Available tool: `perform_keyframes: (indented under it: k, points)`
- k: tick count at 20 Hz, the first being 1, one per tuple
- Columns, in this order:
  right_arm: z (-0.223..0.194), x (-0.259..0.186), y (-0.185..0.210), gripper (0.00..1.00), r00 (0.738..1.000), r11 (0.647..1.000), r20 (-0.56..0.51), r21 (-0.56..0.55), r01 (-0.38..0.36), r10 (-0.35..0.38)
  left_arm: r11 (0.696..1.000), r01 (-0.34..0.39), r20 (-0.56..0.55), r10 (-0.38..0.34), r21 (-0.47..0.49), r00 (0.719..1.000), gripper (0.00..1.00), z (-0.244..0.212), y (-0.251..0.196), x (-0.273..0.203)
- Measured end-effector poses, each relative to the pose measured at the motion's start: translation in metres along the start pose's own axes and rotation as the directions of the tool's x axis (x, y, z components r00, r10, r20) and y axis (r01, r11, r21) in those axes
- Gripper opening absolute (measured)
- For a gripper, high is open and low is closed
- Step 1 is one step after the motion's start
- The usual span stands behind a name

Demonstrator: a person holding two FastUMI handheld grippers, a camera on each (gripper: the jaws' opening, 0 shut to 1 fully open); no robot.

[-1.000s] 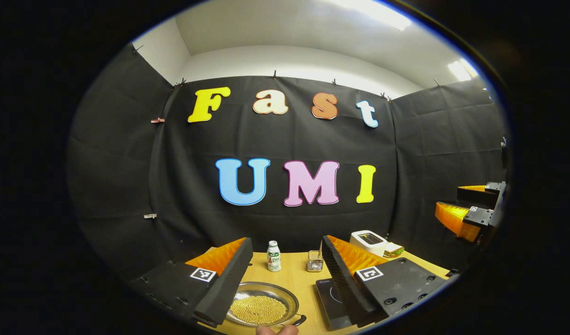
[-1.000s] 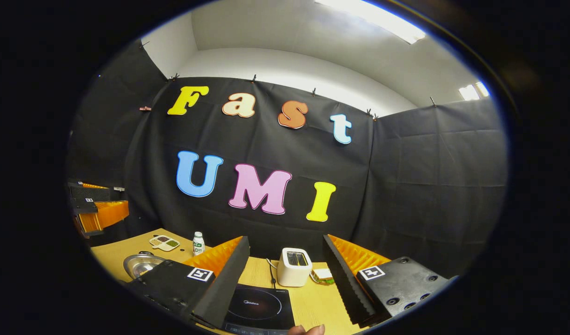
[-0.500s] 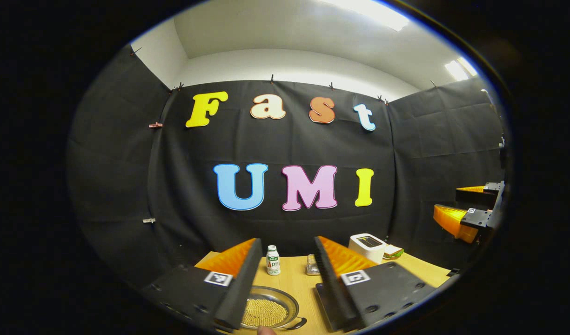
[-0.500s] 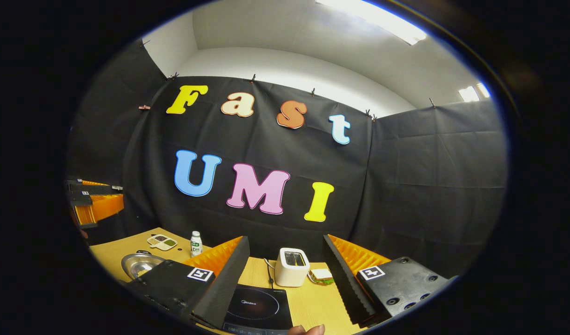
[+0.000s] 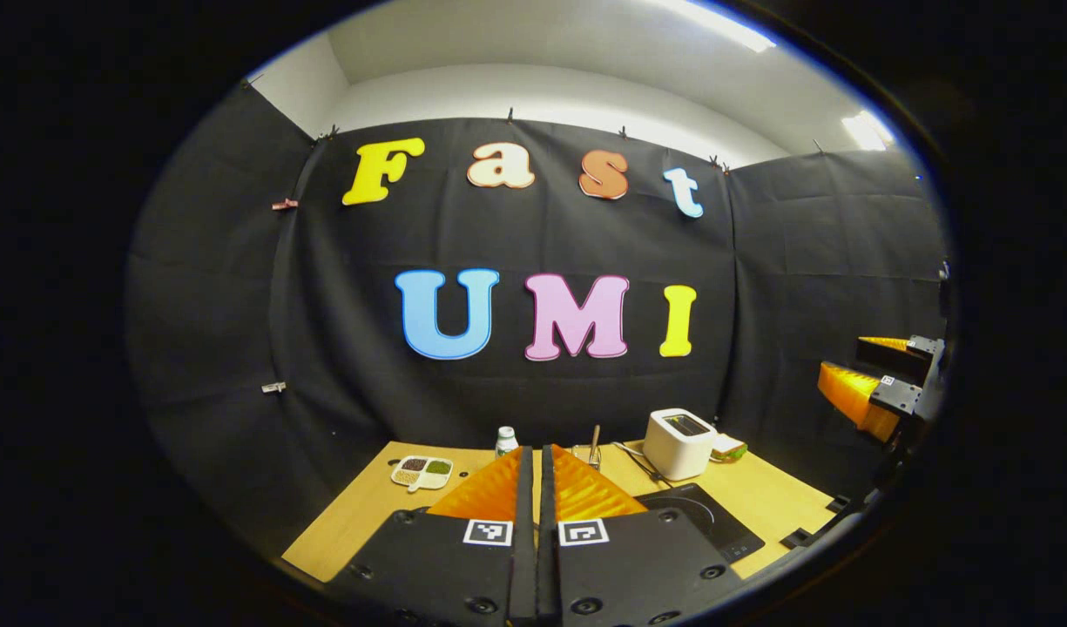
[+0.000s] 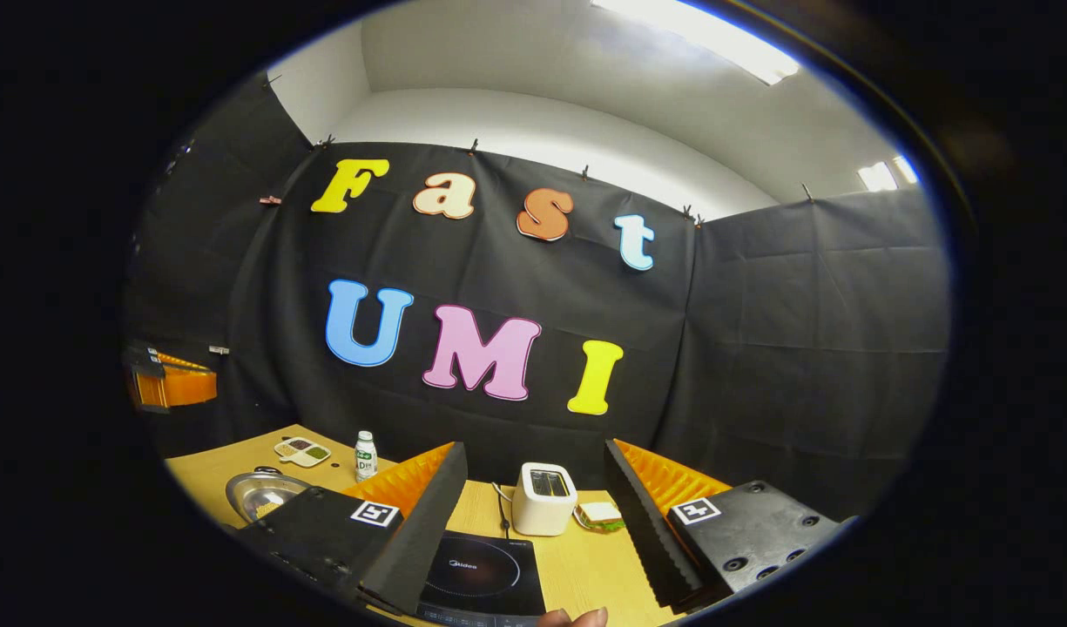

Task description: First push the handle of the pot to place it horizontally, then grasp the pot with both hands and set it on the induction cooktop.

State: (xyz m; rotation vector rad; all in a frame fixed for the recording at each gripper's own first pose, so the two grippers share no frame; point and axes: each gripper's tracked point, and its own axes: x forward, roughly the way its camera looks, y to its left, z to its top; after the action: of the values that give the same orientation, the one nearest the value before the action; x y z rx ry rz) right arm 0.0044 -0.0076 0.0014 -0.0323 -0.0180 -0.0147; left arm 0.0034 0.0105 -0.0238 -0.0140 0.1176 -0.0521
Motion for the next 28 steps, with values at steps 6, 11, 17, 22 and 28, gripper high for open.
perform_keyframes:
  k: [6,11,17,22,28]
  points:
    - [0.001,-0.004,-0.003,0.97,1.000,1.000,0.001,0.008,0.011,-0.011,0.996,0.087,-0.170,-0.088,-0.018,0.981,0.05,-0.043,0.006,0.006]
    - [-0.002,-0.006,-0.007,0.97,1.000,1.000,-0.004,0.009,0.021,-0.021,0.994,0.103,-0.336,-0.106,-0.025,0.936,0.05,-0.090,0.013,0.010]
    - [-0.008,-0.006,-0.010,0.98,1.000,1.000,-0.014,-0.001,0.025,-0.025,0.987,0.125,-0.648,-0.158,-0.097,0.745,0.05,-0.186,0.007,-0.005]
    - [-0.011,-0.003,-0.016,0.98,0.999,0.999,-0.022,-0.010,0.033,-0.033,0.981,0.177,-0.834,-0.163,-0.081,0.526,0.05,-0.252,0.010,-0.030]
    - [-0.020,0.000,-0.031,0.98,0.997,0.998,-0.037,-0.014,0.063,-0.063,0.972,0.190,-0.912,-0.200,-0.138,0.358,0.05,-0.301,0.006,-0.027]
